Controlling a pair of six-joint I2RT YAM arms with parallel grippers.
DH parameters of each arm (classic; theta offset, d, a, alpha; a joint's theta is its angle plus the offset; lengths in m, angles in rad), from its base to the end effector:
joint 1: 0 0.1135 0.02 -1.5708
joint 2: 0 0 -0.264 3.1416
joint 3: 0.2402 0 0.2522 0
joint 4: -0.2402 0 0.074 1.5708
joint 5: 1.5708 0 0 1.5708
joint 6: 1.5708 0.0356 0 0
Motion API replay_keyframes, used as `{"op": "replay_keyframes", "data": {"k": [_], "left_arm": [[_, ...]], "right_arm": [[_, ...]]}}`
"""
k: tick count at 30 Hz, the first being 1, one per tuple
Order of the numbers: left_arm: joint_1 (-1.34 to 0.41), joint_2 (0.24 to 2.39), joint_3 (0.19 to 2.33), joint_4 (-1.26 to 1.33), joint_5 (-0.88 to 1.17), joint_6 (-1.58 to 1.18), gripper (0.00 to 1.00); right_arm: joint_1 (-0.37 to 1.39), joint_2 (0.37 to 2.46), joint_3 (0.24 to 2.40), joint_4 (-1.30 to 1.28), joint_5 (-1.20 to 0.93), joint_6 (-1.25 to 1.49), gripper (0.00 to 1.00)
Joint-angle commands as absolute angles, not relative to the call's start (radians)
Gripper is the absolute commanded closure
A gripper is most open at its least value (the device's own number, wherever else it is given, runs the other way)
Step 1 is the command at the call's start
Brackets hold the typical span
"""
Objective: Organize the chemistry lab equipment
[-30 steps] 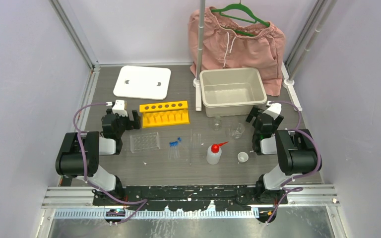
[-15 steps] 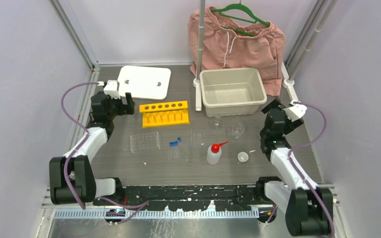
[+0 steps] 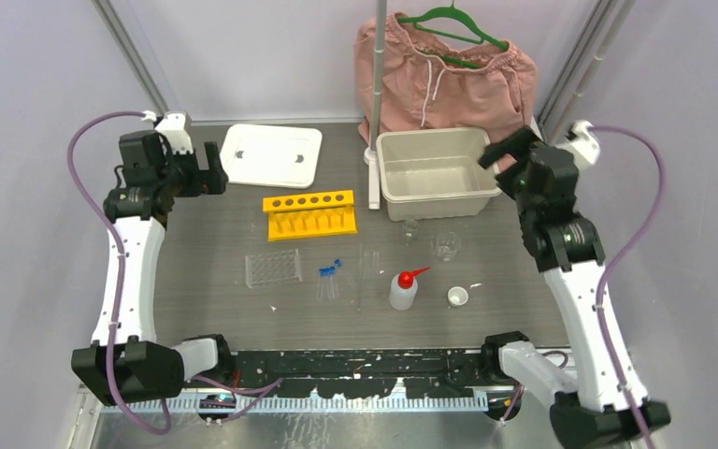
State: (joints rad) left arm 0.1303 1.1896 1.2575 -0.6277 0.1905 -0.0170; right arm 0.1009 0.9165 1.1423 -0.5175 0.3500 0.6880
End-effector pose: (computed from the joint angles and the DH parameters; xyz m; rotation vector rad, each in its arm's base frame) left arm 0.2532 0.0264 0.3772 -0.0442 2.1218 -0.1357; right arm 0.1878 0.0067 0.4054 0.7618 1.6862 0.2250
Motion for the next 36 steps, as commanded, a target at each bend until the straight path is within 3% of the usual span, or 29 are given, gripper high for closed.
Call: {"op": "replay_keyframes", "data": {"k": [1, 6, 10, 13, 17, 21, 36], "left_arm": [[0.141, 1.181, 1.384, -0.936, 0.187, 0.015, 0.01], [0.141, 1.206, 1.468, -1.114, 0.176, 0.071, 0.0], [0.142, 1.262, 1.553, -1.212, 0.133, 0.123, 0.0], [0.142, 1.3, 1.598, -1.235, 0.124, 0.118, 0.0], [0.141, 1.316, 1.622, -1.249, 0.177, 0.102, 0.01], [0.141, 1.314, 1.607, -1.232, 0.216, 0.078, 0.04], [0.141, 1.312, 1.603, -1.246, 0.251, 0.103, 0.08]], "right_arm": [[0.337, 1.147, 1.397, -0.806, 0.308, 0.696, 0.0], [0.625, 1.371, 1.531, -0.889, 0.462, 0.685, 0.0], [0.751, 1.514, 1.565, -0.864, 0.451, 0.703, 0.0], [0.81, 1.592, 1.544, -0.812, 0.389, 0.721, 0.19], [0.858, 1.682, 1.5, -0.757, 0.37, 0.742, 0.33], [0.862, 1.735, 1.437, -0.687, 0.316, 0.765, 0.54], [0.91, 1.866, 1.363, -0.615, 0.324, 0.842, 0.59]]}}
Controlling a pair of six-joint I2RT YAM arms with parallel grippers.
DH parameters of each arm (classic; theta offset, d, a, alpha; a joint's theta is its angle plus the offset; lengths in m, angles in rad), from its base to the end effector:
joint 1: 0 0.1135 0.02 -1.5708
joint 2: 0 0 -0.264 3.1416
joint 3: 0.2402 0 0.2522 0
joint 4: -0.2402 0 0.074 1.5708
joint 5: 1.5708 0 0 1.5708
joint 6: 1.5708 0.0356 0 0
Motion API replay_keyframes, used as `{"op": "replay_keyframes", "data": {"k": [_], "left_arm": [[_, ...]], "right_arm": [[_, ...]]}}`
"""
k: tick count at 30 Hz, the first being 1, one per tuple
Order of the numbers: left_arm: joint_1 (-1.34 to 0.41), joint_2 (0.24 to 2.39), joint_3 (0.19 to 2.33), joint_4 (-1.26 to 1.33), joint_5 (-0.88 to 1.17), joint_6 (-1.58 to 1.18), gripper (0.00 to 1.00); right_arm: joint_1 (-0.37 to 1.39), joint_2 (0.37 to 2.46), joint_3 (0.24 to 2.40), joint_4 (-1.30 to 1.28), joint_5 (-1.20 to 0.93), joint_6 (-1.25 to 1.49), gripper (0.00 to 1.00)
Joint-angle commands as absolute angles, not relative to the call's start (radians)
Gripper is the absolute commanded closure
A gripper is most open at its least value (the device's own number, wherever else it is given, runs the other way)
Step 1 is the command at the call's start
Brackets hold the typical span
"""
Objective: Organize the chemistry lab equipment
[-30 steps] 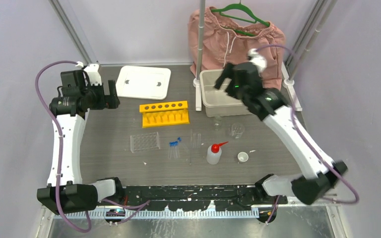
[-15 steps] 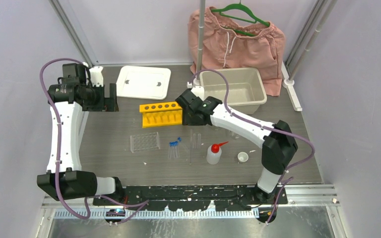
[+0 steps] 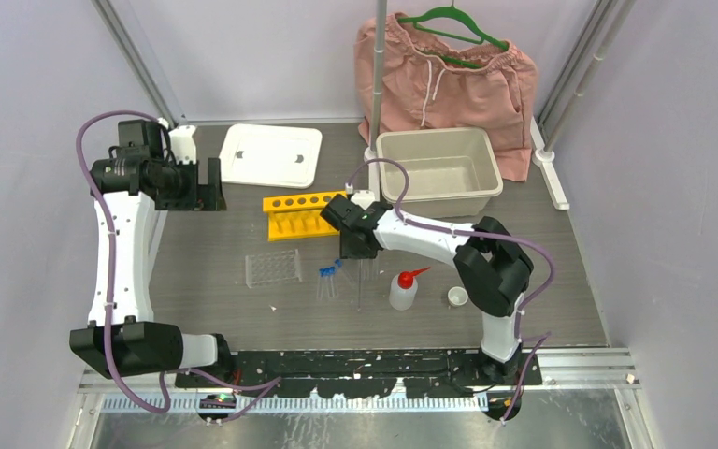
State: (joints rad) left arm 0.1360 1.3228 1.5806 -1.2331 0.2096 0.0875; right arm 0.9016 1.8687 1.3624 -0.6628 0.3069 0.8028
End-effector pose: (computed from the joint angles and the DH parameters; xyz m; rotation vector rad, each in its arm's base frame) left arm 0.2366 0.0249 0.3998 0.0203 2.5236 -0.1773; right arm 0.2460 0.2937 0.2002 -0.0474 2.6477 0.1361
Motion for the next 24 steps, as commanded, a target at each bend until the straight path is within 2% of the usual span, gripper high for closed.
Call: {"op": "replay_keyframes", "data": {"k": [1, 8, 24], "left_arm": [[0.142, 1.31, 1.603, -1.248, 0.257, 0.105, 0.09], [0.141, 1.292, 1.595, -1.261, 0.29, 0.124, 0.11], [0.141, 1.28, 1.594, -1.262, 0.312, 0.125, 0.12]], "right_arm": [[0.909, 1.869, 1.358, -0.61, 0.327, 0.845, 0.6], [0.911, 1.888, 1.331, -0.597, 0.334, 0.862, 0.63], [0.911, 1.922, 1.314, -0.579, 0.334, 0.872, 0.61]]}}
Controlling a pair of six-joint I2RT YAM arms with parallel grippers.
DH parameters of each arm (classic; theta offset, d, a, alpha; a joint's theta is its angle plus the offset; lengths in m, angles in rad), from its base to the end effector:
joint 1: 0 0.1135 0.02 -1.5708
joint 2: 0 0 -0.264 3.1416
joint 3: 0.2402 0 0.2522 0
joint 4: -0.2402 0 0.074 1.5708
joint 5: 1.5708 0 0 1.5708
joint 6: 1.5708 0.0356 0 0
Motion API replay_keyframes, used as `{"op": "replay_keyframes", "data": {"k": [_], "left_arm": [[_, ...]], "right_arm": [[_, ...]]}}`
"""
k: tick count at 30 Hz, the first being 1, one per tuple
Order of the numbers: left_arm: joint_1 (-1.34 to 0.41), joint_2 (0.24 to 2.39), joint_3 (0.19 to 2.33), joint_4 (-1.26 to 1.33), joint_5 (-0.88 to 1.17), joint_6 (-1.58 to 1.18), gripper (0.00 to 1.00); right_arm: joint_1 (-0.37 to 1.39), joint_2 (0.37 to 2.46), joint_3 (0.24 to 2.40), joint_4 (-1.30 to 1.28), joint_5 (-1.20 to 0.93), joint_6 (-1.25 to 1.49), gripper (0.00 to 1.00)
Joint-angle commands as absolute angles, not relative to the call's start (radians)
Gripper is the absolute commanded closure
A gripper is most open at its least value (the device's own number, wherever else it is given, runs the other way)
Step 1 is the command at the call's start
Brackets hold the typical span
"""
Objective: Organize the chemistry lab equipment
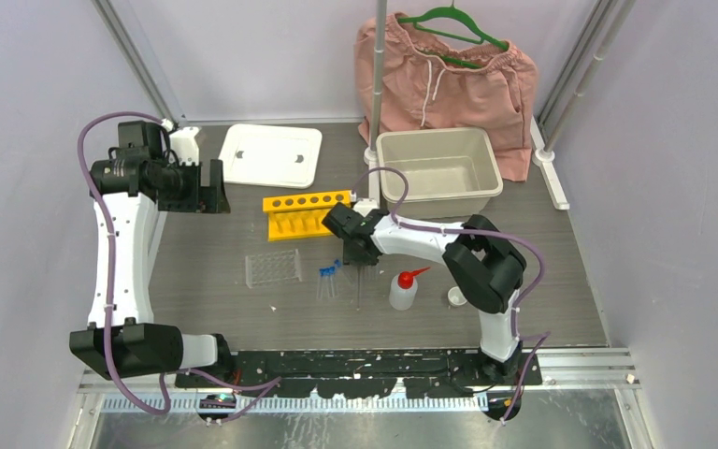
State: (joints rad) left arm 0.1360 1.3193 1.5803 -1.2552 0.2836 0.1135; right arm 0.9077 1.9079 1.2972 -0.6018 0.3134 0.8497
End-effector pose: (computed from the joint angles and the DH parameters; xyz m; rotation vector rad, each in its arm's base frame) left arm 0.2336 0.0219 0.3997 0.0785 2.5253 -0.2644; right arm 0.2427 0.2929 0.1703 -0.0010 2.6743 0.1032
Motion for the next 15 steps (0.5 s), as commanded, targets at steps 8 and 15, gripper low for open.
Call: {"op": "replay_keyframes", "data": {"k": [8, 15], "left_arm": [[0.141, 1.264, 1.576, -1.264, 0.321, 0.143, 0.12], [0.141, 1.265, 1.579, -1.282, 0.363, 0.152, 0.12]], "right_arm": [[0.912, 1.975, 1.356, -0.582, 0.327, 0.871, 0.62], [0.921, 1.919, 1.378, -0.618, 0.344, 0.866, 0.83]]}}
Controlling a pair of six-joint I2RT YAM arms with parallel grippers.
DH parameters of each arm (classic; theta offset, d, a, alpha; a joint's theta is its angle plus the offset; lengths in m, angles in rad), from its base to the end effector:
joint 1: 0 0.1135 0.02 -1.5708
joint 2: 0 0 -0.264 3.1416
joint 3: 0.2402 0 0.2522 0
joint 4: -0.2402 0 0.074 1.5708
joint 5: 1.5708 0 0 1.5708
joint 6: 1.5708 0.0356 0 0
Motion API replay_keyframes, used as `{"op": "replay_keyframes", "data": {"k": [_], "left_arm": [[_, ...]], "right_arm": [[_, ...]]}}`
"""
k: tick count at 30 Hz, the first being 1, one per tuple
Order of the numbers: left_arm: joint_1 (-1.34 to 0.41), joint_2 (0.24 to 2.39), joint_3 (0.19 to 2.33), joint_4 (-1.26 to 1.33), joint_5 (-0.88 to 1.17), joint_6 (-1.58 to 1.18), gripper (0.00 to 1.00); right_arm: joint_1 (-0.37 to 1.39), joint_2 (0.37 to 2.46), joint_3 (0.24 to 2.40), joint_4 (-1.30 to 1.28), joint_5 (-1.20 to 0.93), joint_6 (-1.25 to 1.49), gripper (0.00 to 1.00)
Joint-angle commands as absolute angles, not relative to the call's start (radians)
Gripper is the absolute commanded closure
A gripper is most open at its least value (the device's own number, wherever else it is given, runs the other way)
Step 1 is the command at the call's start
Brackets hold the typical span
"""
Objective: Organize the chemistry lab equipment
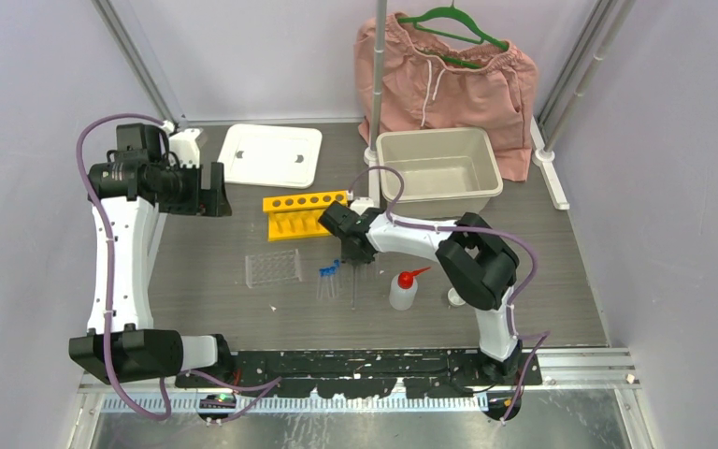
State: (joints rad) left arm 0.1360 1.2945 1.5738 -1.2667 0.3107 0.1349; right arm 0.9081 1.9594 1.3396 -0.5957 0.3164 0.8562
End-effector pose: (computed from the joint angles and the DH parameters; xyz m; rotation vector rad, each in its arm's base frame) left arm 0.2257 0.0199 0.4026 0.1167 2.5099 -0.2877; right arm 0.2498 0.3020 0.1633 0.0072 2.6743 0.0996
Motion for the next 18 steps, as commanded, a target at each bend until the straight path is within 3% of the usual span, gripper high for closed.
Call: {"op": "replay_keyframes", "data": {"k": [1, 10, 18], "left_arm": [[0.141, 1.265, 1.581, -1.286, 0.371, 0.153, 0.11], [0.142, 1.25, 1.597, -1.317, 0.492, 0.149, 0.08], [0.141, 1.212, 1.57, -1.316, 0.708, 0.158, 0.09]], "right_arm": [[0.926, 1.899, 1.385, -0.628, 0.348, 0.862, 0.85], [1.019, 1.707, 1.533, -0.713, 0.355, 0.808, 0.91], [1.041, 1.724, 1.799, -0.606, 0.396, 0.666, 0.92]]}}
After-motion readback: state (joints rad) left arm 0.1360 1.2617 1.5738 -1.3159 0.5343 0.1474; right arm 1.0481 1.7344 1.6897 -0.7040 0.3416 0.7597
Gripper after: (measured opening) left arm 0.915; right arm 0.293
